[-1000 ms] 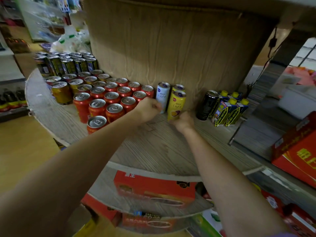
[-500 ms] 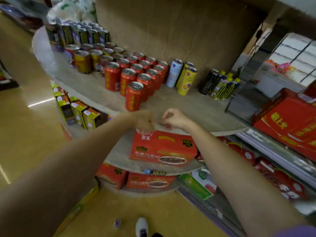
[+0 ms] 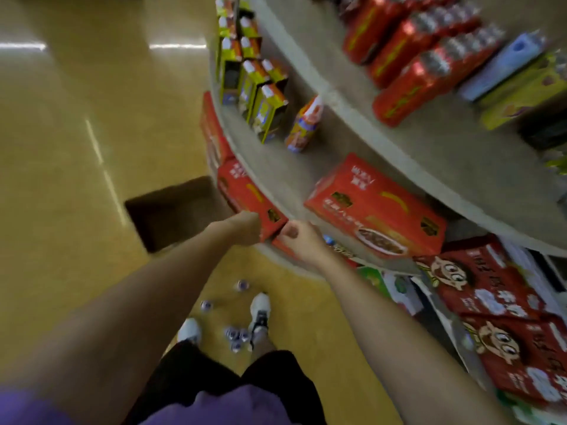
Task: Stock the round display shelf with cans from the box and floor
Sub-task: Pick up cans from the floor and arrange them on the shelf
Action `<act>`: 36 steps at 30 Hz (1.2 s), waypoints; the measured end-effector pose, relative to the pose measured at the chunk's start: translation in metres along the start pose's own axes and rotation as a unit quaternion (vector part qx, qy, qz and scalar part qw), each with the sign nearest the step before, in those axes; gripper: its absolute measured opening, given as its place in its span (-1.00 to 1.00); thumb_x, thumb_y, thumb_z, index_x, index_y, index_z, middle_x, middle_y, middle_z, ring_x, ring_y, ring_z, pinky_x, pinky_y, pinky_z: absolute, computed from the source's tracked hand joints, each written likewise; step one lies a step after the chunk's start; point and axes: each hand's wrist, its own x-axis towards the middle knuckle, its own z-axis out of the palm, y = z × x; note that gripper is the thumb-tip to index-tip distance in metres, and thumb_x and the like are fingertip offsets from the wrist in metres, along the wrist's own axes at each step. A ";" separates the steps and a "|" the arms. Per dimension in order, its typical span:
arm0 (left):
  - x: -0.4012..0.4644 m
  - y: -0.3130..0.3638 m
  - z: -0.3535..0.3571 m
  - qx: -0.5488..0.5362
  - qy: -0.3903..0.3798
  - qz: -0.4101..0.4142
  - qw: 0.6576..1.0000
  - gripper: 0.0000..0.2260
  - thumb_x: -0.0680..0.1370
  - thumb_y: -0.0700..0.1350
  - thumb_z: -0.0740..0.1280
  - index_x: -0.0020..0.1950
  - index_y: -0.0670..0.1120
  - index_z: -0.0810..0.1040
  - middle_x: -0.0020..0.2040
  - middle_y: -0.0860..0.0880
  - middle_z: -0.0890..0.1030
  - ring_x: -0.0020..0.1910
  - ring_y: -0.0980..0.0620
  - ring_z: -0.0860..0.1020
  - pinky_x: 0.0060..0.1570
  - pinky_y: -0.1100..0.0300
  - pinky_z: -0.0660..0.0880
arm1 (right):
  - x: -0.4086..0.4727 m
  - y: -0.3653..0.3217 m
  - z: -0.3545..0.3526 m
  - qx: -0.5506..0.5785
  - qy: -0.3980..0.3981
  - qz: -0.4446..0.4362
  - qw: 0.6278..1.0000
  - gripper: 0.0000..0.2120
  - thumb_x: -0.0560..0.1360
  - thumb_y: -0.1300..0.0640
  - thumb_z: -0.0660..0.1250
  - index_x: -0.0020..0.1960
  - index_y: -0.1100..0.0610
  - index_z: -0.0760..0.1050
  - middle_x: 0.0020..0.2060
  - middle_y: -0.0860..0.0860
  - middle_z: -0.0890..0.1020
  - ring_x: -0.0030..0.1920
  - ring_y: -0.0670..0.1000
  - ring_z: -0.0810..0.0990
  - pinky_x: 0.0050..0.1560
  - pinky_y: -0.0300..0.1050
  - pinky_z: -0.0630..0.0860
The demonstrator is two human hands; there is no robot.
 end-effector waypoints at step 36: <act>0.146 -0.272 0.543 -0.355 0.111 -0.476 0.797 -0.66 0.50 -0.27 0.25 0.28 -0.14 0.46 0.19 -0.13 0.55 0.12 -0.14 0.54 0.05 0.08 0.48 | 0.237 0.316 0.572 -0.160 -0.238 -0.006 0.958 -0.41 0.47 0.32 0.30 0.44 -0.03 0.33 0.29 0.11 0.37 0.19 0.22 0.47 0.10 -0.03 0.44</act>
